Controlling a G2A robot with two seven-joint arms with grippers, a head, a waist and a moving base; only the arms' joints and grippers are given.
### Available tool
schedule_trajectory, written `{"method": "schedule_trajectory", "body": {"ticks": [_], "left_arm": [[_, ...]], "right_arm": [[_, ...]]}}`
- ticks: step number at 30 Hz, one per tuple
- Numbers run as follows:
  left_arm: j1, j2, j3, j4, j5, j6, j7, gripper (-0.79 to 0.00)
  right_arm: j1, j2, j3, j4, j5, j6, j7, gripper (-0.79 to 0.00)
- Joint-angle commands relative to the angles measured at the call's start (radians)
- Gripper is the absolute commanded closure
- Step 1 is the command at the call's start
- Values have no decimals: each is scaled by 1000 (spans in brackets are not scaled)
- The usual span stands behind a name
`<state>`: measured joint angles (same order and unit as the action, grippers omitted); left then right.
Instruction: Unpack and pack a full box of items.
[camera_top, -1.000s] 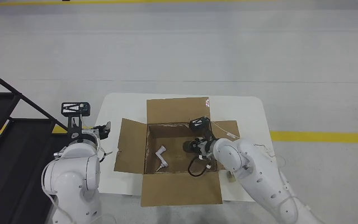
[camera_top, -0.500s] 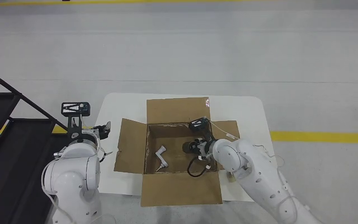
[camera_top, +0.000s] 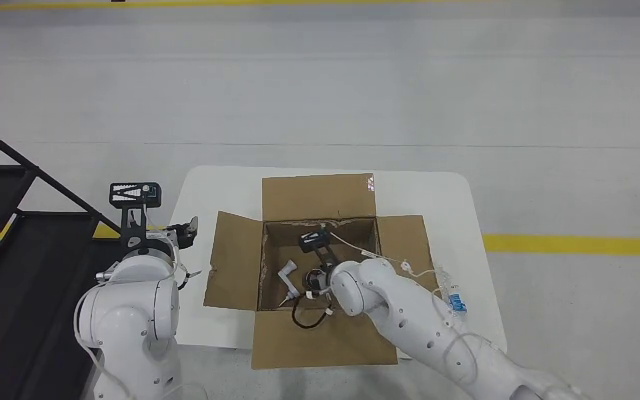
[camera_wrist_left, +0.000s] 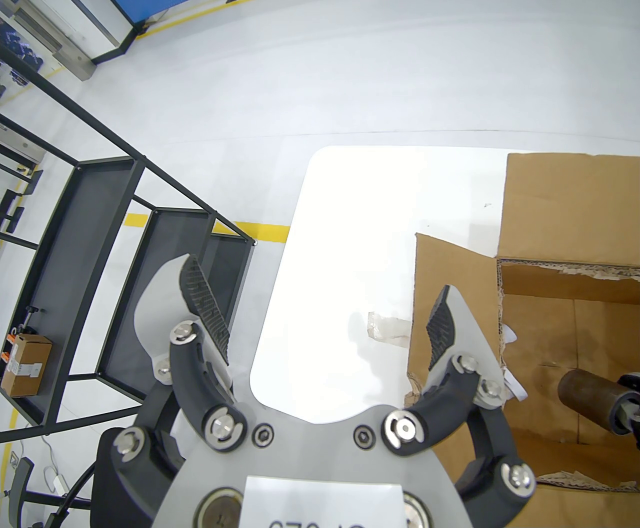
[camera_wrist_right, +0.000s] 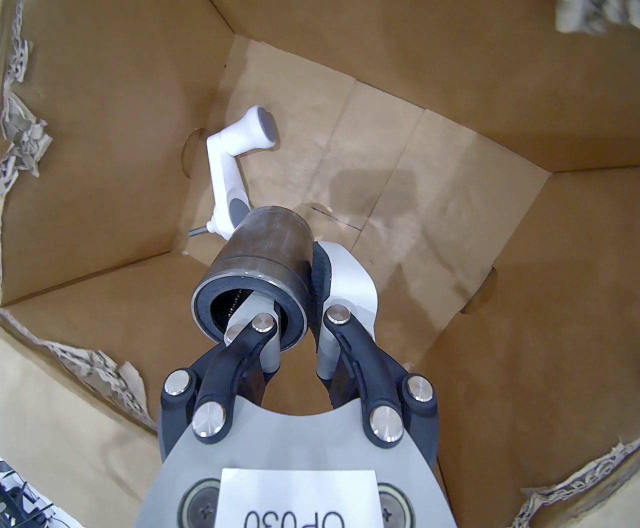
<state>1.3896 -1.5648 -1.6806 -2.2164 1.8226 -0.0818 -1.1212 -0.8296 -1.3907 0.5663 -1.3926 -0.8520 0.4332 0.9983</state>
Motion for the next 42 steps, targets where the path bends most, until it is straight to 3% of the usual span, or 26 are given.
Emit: {"method": "schedule_trajectory", "body": {"ticks": [1,12,24,26,28,42], "left_arm": [[0,0,0,0,0,0,0,-785],[0,0,0,0,0,0,0,-785],[0,0,0,0,0,0,0,-785],[0,0,0,0,0,0,0,-785],[0,0,0,0,0,0,0,-785],[0,0,0,0,0,0,0,-785]], "right_arm": [[25,-24,-24,50,27,8,-7,0],[114,-124,-96,280,66,31,-50,0],[128,-187,-99,419,108,-15,-116,-6],[131,-196,-102,435,107,-20,-120,-55],[134,-204,-102,449,106,-23,-123,-175],[152,-233,-81,483,79,-53,-113,-372]]}}
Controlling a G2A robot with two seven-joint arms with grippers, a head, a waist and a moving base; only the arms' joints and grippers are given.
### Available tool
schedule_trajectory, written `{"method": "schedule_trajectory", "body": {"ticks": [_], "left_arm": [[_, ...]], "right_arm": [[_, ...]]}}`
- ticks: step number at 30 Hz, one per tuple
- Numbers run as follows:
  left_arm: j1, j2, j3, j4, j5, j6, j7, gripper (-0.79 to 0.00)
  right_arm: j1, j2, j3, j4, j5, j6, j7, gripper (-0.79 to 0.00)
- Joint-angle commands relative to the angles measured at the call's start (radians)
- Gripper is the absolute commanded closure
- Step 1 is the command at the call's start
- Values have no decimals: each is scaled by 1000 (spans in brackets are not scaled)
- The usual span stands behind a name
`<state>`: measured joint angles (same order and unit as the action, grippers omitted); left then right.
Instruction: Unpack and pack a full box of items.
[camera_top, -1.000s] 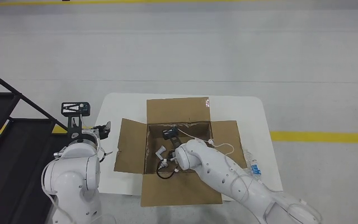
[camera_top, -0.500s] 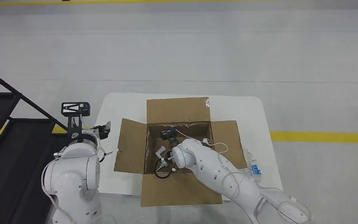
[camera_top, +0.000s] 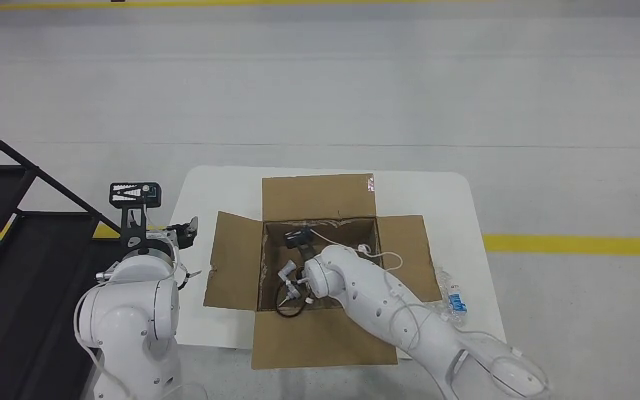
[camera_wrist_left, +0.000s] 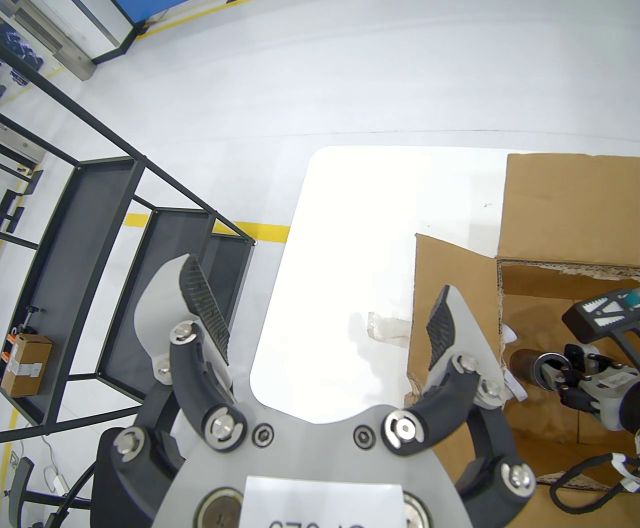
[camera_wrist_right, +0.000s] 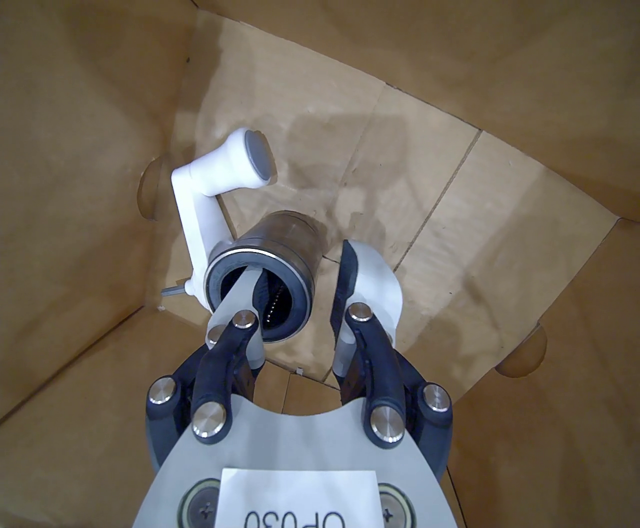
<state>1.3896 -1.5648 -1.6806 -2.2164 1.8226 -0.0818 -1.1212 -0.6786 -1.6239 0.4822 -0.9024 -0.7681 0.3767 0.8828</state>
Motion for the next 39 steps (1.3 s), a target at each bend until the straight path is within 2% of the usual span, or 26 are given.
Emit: {"method": "schedule_trajectory", "body": {"ticks": [1,3,5,6,9,10,13,16,17,18,19,20,21,24,26,37,39], "left_arm": [[0,0,0,0,0,0,0,-785],[0,0,0,0,0,0,0,-785],[0,0,0,0,0,0,0,-785],[0,0,0,0,0,0,0,-785],[0,0,0,0,0,0,0,-785],[0,0,0,0,0,0,0,-785],[0,0,0,0,0,0,0,-785],[0,0,0,0,0,0,0,-785],[0,0,0,0,0,0,0,-785],[0,0,0,0,0,0,0,-785],[0,0,0,0,0,0,0,-785],[0,0,0,0,0,0,0,-785],[0,0,0,0,0,0,0,-785],[0,0,0,0,0,0,0,-785],[0,0,0,0,0,0,0,-785],[0,0,0,0,0,0,0,-785],[0,0,0,0,0,0,0,-785]], "right_arm": [[1,2,8,-18,-10,8,8,-376],[0,8,21,-45,-27,17,21,-425],[-4,19,40,-83,-53,29,33,-606],[-8,26,51,-108,-69,38,39,-640],[-30,55,93,-204,-133,75,75,-708],[-43,67,111,-243,-156,86,87,-754],[-100,112,192,-396,-243,126,124,-776],[-188,168,326,-595,-359,159,169,-699],[-230,187,377,-669,-400,157,185,-413],[-275,206,434,-741,-441,153,208,-351],[-320,223,503,-825,-474,154,216,-252],[-372,238,561,-899,-501,136,228,-86],[-421,251,618,-966,-530,114,246,0],[-538,277,754,-1125,-561,48,284,0],[-584,285,794,-1164,-568,16,300,0],[-584,285,794,-1164,-568,16,300,0],[-599,285,802,-1158,-577,8,254,0]]}}
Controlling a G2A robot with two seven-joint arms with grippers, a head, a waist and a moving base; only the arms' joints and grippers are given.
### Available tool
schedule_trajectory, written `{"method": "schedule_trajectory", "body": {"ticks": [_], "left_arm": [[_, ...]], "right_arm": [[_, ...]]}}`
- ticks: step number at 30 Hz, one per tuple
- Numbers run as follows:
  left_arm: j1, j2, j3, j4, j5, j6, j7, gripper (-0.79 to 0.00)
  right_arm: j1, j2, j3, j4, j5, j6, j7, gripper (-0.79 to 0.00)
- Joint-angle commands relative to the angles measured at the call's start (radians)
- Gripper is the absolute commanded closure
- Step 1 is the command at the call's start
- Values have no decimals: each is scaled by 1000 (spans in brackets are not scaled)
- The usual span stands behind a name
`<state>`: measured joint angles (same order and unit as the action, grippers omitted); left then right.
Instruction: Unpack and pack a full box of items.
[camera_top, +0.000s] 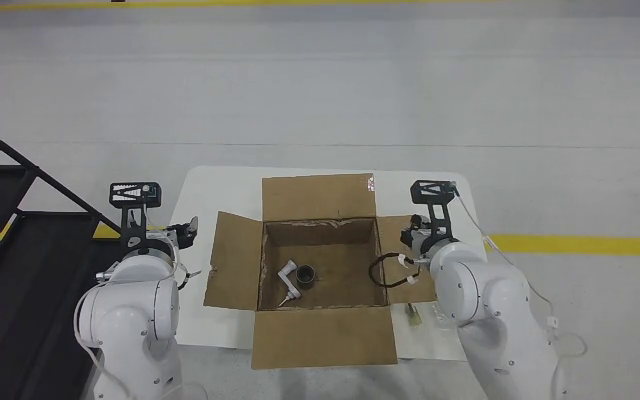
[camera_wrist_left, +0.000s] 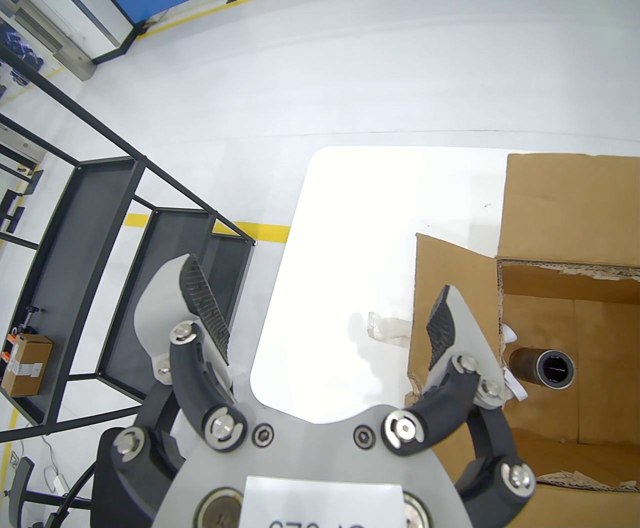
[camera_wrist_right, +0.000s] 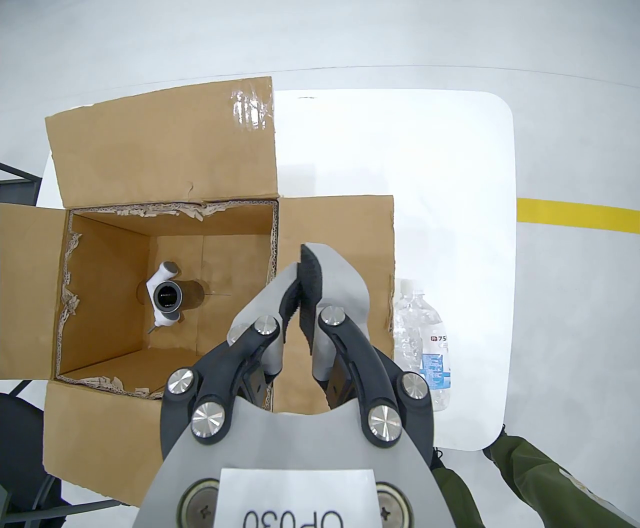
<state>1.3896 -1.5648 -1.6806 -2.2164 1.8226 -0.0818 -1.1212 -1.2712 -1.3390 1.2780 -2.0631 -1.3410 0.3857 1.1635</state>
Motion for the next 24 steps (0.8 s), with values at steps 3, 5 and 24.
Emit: {"method": "schedule_trajectory", "body": {"ticks": [3,5,24], "left_arm": [[0,0,0,0,0,0,0,-785],[0,0,0,0,0,0,0,-785],[0,0,0,0,0,0,0,-785]], "right_arm": [[-20,3,84,7,15,25,-41,0],[-30,10,166,12,9,26,-40,0],[-313,43,569,98,93,-193,-13,-785]]}}
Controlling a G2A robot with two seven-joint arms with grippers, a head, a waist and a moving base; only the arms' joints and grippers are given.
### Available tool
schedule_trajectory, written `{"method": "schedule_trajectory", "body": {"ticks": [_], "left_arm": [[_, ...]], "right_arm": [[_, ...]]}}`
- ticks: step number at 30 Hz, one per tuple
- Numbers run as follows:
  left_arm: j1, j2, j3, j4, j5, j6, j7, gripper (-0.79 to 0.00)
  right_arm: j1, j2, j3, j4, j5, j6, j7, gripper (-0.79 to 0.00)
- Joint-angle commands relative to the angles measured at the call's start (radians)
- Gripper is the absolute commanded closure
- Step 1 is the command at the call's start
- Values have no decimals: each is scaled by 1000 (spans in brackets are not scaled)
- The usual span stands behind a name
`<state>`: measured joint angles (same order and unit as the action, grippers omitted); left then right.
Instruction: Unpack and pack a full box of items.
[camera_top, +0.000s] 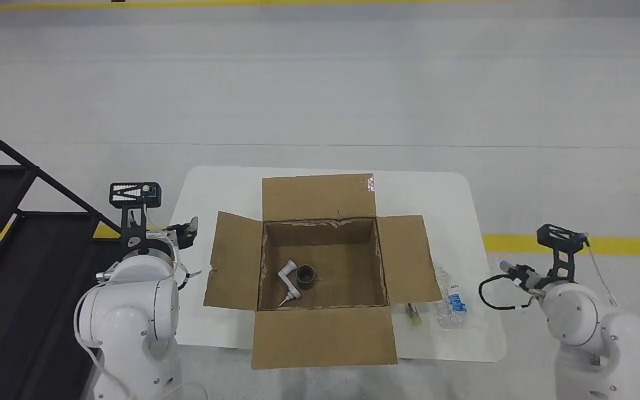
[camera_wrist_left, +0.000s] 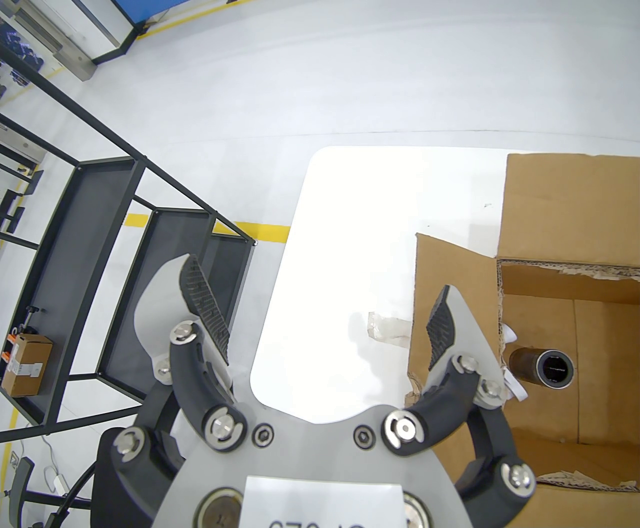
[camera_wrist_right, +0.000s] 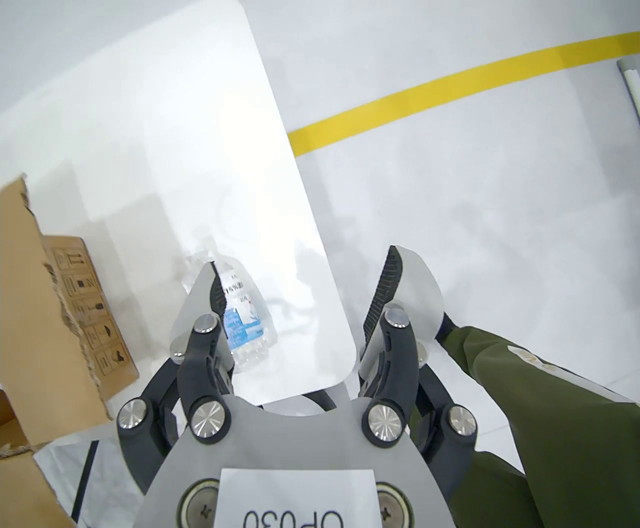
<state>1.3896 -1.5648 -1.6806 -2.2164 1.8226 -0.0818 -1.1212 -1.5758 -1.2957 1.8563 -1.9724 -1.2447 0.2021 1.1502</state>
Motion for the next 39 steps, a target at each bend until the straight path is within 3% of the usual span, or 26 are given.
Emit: {"method": "schedule_trajectory", "body": {"ticks": [1,11,20,25,35,39], "left_arm": [[0,0,0,0,0,0,0,-785],[0,0,0,0,0,0,0,-785],[0,0,0,0,0,0,0,-785],[0,0,0,0,0,0,0,-785],[0,0,0,0,0,0,0,-785],[0,0,0,0,0,0,0,-785]], "right_arm": [[-18,0,-22,20,-8,-15,4,-785],[15,-4,-212,147,-97,-82,15,-785],[110,-12,-357,298,-190,-86,7,-720],[149,-16,-388,379,-203,-74,-10,-650],[179,-20,-413,444,-202,-72,-19,-610],[182,-20,-414,449,-199,-69,-16,-545]]}}
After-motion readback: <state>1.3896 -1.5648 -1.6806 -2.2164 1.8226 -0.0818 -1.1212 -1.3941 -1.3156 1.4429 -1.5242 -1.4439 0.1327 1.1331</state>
